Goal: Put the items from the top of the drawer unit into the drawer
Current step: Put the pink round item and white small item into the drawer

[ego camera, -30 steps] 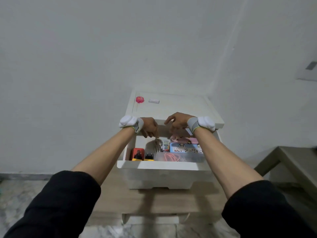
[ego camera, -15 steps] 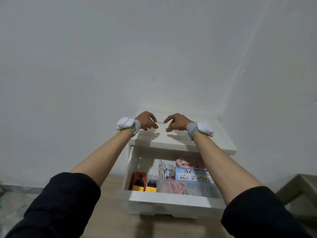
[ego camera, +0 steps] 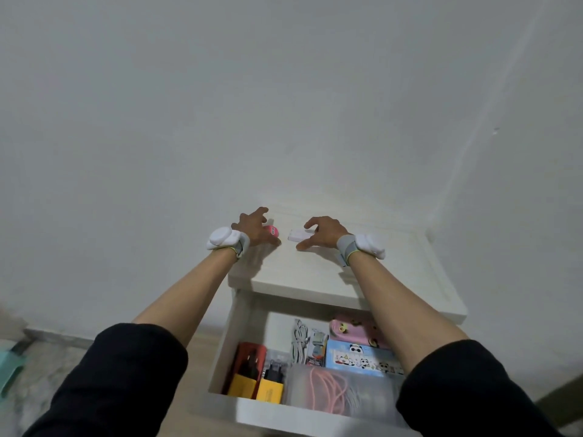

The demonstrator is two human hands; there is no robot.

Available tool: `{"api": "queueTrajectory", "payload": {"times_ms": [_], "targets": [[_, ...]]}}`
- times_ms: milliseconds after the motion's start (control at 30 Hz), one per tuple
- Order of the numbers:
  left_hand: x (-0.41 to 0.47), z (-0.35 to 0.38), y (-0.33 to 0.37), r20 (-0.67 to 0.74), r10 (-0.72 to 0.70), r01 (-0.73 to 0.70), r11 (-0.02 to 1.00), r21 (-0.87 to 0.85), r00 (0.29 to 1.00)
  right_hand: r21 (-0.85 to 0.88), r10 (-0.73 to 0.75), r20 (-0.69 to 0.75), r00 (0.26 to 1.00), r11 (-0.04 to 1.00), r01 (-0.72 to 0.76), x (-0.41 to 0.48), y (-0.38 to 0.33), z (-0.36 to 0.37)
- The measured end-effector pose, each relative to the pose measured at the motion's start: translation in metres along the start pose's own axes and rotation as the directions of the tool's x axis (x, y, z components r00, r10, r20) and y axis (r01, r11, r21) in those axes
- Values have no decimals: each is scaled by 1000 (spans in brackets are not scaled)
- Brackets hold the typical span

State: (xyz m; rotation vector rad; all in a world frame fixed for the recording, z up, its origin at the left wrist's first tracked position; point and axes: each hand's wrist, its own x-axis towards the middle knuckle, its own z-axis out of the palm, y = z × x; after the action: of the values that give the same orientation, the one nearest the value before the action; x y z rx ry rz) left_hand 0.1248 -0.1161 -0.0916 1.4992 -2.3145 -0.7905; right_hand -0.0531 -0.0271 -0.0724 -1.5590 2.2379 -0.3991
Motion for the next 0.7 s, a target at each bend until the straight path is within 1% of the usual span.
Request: {"api": "queueTrajectory", "payload": {"times_ms": [167,267,367,500,700], "targets": [[9,5,-5,-23,-1,0,999,-44,1000,85,-6,-13,1000,996,7,10,10,8],[10,6,-4,-38,13,-15,999,-51,999,98,2,-46,999,995,3,9,10,8],[6,5,-2,-39,43,-46,996,-73,998,93,-1,-82,997,996,9,6,8,8],[-3,-2,5,-49,105,-111,984,-137,993,109,-25,-93,995,993,35,-4,5,0],[-25,-17,14,-62,145,-154,973,-172,987,165,-22,-151,988,985,47,-32,-6,-14]]}}
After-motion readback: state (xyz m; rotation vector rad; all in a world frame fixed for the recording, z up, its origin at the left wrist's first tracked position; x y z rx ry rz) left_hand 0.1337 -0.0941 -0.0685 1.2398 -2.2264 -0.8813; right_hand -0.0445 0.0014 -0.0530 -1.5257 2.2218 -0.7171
